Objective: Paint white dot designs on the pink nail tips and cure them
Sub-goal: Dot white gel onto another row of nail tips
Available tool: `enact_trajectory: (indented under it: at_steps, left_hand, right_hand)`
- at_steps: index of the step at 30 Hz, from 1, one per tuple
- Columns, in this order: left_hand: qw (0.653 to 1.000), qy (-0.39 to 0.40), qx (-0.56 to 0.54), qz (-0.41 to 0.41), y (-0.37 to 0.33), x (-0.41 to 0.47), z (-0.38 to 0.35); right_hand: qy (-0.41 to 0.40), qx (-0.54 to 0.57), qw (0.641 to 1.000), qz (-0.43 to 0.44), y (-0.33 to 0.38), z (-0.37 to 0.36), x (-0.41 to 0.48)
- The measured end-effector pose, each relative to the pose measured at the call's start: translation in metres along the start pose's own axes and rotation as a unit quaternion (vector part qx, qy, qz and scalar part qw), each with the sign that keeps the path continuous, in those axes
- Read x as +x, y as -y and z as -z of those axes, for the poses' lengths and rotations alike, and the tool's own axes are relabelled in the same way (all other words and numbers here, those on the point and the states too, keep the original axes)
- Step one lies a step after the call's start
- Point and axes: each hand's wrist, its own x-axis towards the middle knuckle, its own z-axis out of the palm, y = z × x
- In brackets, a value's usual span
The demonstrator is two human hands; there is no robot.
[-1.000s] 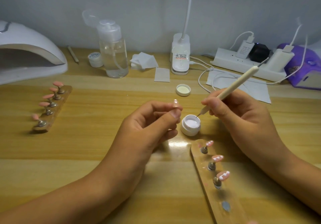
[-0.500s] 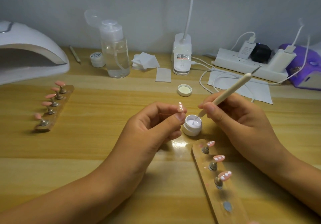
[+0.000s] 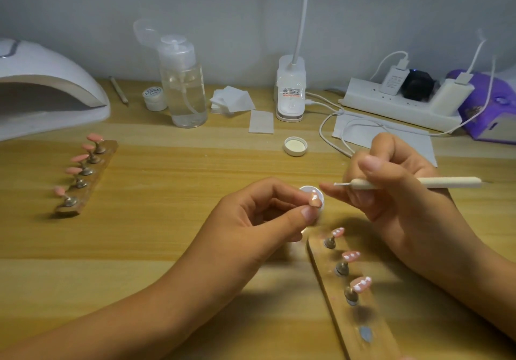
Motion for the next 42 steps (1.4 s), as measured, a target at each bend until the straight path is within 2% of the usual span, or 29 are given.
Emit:
enact_trajectory:
  at_steps: [14,42]
  left_hand:
    - [0.998,0.015,0.067,0.003,0.0023,-0.0007,0.0012]
    - [0.998,0.018,0.060,-0.006,0.0035,-0.0010,0.0016]
  right_hand:
    - [0.031,-0.006,1.000,-0.002,0.0005,-0.0069,-0.0040]
    - [0.024,-0.027,0.999,-0.019,0.0030,-0.0075,-0.0058]
